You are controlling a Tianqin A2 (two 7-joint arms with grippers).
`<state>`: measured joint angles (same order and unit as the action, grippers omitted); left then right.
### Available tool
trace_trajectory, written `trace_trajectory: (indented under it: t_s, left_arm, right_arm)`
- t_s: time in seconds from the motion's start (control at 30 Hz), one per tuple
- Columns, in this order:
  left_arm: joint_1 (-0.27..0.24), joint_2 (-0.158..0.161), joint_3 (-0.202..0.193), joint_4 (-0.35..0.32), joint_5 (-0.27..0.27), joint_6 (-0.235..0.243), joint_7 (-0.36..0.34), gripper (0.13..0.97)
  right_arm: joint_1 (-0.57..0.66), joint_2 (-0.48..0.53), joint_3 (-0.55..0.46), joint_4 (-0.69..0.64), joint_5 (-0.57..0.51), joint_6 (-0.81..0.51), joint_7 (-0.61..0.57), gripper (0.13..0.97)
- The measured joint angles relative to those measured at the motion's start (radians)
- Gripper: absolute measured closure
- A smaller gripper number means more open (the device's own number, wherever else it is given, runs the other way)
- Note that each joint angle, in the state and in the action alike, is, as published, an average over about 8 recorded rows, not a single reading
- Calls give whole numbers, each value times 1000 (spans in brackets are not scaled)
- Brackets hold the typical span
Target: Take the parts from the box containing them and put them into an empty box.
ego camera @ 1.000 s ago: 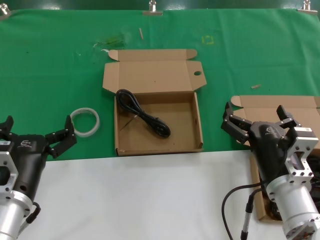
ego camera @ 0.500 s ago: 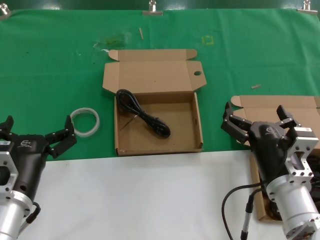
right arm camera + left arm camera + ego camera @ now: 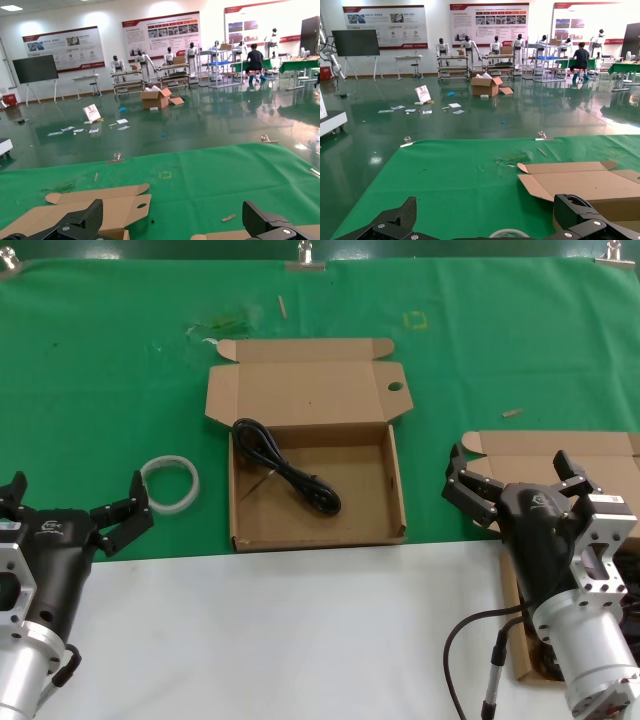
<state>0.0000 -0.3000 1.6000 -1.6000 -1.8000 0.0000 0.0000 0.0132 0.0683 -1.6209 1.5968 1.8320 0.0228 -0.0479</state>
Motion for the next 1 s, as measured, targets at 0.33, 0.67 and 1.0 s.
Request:
trace_trajectory:
  t_s: [0.33, 0.67, 1.0]
  left_arm:
    - [0, 0, 0, 0, 0, 0, 0, 132]
    - [0, 0, 0, 0, 0, 0, 0, 132]
    - [0, 0, 0, 0, 0, 0, 0, 132]
  right_arm:
    - [0, 0, 0, 0, 0, 0, 0, 129]
    - [0, 0, 0, 0, 0, 0, 0, 129]
    - [0, 0, 0, 0, 0, 0, 0, 129]
